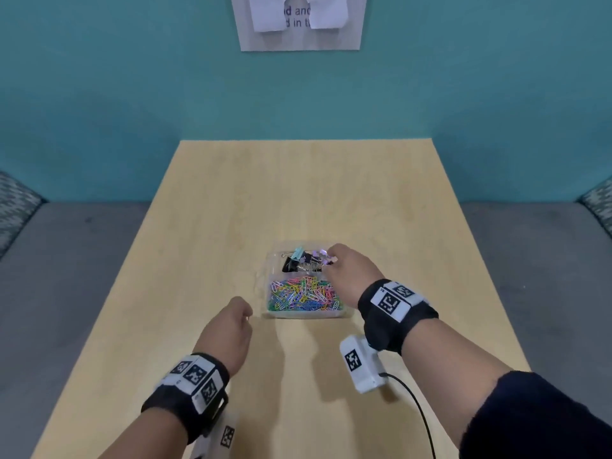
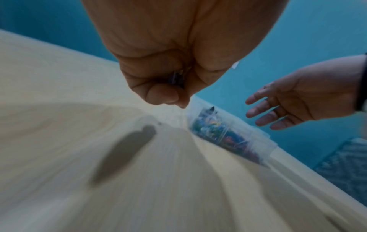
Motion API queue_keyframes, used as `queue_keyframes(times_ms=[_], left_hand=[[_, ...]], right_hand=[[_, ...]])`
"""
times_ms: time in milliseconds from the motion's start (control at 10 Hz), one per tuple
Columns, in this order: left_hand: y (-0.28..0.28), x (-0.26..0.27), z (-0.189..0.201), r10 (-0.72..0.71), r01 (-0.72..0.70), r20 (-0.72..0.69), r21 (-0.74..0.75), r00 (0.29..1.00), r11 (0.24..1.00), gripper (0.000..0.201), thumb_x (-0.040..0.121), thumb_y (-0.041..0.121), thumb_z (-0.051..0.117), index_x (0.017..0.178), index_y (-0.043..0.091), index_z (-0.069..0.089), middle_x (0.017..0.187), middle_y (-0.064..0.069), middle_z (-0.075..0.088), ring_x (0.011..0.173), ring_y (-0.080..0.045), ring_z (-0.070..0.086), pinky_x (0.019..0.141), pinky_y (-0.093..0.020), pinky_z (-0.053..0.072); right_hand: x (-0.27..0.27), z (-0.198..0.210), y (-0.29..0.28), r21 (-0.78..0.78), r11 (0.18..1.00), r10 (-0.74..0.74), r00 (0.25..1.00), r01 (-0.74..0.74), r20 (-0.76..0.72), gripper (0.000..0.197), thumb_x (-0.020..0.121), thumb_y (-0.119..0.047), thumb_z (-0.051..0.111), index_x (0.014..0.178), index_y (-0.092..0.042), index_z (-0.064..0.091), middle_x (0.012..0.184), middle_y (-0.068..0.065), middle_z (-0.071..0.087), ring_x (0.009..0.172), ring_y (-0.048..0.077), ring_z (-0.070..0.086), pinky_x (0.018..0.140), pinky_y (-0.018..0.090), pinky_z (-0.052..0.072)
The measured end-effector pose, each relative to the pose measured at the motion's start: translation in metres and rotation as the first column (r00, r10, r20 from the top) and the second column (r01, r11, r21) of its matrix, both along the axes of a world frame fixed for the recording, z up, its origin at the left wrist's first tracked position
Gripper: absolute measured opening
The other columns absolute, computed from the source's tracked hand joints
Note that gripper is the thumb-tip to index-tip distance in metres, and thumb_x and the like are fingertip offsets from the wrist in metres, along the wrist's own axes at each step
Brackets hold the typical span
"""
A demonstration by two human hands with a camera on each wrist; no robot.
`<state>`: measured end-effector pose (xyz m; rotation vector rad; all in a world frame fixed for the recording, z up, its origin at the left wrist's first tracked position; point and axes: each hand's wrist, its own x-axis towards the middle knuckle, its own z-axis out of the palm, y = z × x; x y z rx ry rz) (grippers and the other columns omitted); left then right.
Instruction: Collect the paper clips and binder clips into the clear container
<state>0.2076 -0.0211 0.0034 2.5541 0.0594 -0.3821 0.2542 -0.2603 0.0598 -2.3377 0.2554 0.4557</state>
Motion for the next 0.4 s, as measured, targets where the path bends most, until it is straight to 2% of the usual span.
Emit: queue_keyframes(times_ms=[100,200,300,400], left_hand=[[-0.028,0.040,0.020,-0.103,0.099,0.051,0.084,0.993,0.992,0.021,0.086,0.006,0.039,0.096,0.022,0.049,0.087,-0.003,0.058,0.071,-0.025,0.054,0.062,-0.030,0.039],[-0.063,0.077,0.035,-0.244,0.227,0.061,0.210,0.968,0.951,0.022,0.084,0.004,0.040,0.098,0.019,0.048,0.096,-0.005,0.055,0.074,-0.028,0.055,0.066,-0.035,0.045],[-0.095,0.102,0.048,-0.314,0.296,0.042,0.235,0.949,0.926,0.027,0.085,0.005,0.045,0.109,0.017,0.050,0.107,-0.009,0.056,0.080,-0.029,0.057,0.071,-0.037,0.048],[-0.101,0.110,0.047,-0.285,0.278,0.032,0.146,0.958,0.949,0.043,0.089,0.009,0.046,0.131,0.020,0.046,0.126,-0.010,0.049,0.101,-0.027,0.057,0.084,-0.036,0.048]], right_hand=[[-0.052,0.016,-0.012,0.087,0.996,0.013,0.999,-0.017,0.045,0.030,0.091,-0.026,0.047,0.121,-0.026,0.051,0.096,-0.009,0.064,0.079,0.016,0.060,0.069,0.030,0.048],[-0.106,0.028,-0.027,0.091,0.994,0.045,0.994,-0.054,0.104,0.030,0.091,-0.032,0.049,0.121,-0.032,0.051,0.093,-0.011,0.063,0.081,0.008,0.058,0.077,0.030,0.048],[-0.147,0.038,-0.045,0.070,0.997,0.024,0.996,-0.030,0.091,0.031,0.090,-0.038,0.051,0.121,-0.038,0.049,0.102,-0.015,0.059,0.090,0.001,0.057,0.082,0.023,0.046],[-0.181,0.056,-0.067,0.082,0.995,-0.062,0.995,0.056,0.076,0.029,0.089,-0.039,0.054,0.115,-0.049,0.048,0.105,-0.023,0.058,0.097,-0.005,0.054,0.085,0.018,0.045]])
